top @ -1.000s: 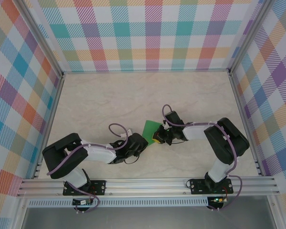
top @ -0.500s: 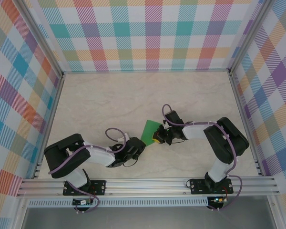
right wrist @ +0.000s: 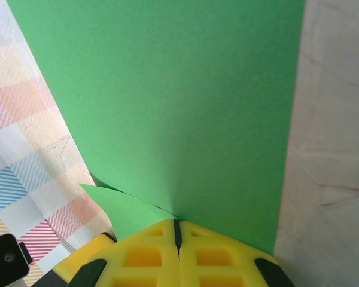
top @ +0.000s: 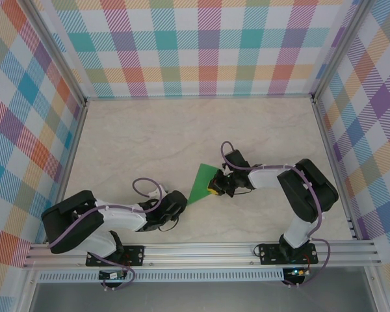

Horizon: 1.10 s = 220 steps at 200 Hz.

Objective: Fold a paper plane with a square sheet of paper (pick it up from the middle)
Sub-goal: Third fold the triangle at the center of the table.

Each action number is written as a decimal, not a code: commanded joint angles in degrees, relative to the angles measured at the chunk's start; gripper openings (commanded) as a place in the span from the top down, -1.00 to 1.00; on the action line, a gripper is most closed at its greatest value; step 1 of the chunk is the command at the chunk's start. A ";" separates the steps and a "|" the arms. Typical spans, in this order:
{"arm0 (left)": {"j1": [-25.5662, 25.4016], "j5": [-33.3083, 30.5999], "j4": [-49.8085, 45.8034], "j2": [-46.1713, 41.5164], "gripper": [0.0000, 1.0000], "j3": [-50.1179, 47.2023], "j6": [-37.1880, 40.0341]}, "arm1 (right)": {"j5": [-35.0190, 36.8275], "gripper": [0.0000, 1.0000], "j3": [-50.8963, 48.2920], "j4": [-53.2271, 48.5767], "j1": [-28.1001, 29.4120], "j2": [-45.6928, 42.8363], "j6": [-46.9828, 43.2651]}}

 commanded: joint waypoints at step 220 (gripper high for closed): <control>6.13 16.95 -18.29 11.16 1.00 17.48 24.23 | -4.42 1.00 2.73 -3.51 2.90 -2.74 -20.69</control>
